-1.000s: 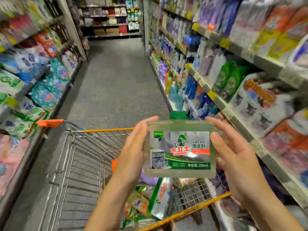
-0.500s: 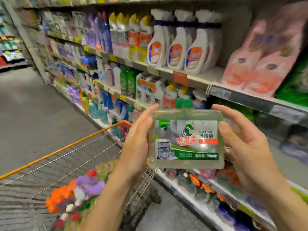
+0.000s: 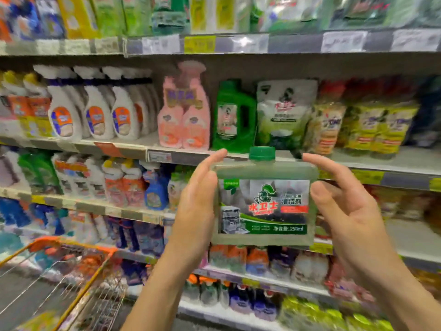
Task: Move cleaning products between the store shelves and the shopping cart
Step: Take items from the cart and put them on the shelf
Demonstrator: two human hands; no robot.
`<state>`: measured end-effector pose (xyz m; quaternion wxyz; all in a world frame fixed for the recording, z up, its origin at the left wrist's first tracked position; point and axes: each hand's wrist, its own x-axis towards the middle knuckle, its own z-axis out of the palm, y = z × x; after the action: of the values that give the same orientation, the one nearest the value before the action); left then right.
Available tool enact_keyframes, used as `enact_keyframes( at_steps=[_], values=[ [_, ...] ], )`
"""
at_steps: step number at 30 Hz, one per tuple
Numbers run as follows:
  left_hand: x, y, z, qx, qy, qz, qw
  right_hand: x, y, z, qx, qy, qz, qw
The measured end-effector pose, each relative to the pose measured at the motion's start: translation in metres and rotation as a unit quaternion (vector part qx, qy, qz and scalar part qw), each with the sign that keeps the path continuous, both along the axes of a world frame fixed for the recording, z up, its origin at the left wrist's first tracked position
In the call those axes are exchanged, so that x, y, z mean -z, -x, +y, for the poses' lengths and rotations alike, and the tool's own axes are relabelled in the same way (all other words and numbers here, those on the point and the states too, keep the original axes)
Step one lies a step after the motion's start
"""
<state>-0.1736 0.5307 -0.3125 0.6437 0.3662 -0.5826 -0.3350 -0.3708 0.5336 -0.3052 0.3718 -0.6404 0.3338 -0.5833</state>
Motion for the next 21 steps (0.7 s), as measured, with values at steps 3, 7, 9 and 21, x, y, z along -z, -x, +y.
enact_keyframes(
  at_steps=[3, 7, 9, 21],
  values=[
    [-0.005, 0.058, -0.006, -0.003, 0.039, -0.039, 0.998, -0.004, 0.06, -0.002, 0.01, 0.006, 0.023, 1.0],
    [-0.013, 0.125, -0.019, -0.002, 0.047, -0.037, 0.998, -0.016, 0.126, -0.006, 0.026, 0.032, 0.025, 0.999],
    [-0.016, 0.152, -0.026, 0.0, 0.056, -0.053, 0.997, -0.02, 0.152, -0.01, 0.036, 0.031, 0.027, 0.999],
    [-0.047, 0.226, -0.104, 0.02, 0.064, 0.029, 0.997, -0.049, 0.206, -0.089, 0.018, -0.007, -0.099, 0.995]
  ],
)
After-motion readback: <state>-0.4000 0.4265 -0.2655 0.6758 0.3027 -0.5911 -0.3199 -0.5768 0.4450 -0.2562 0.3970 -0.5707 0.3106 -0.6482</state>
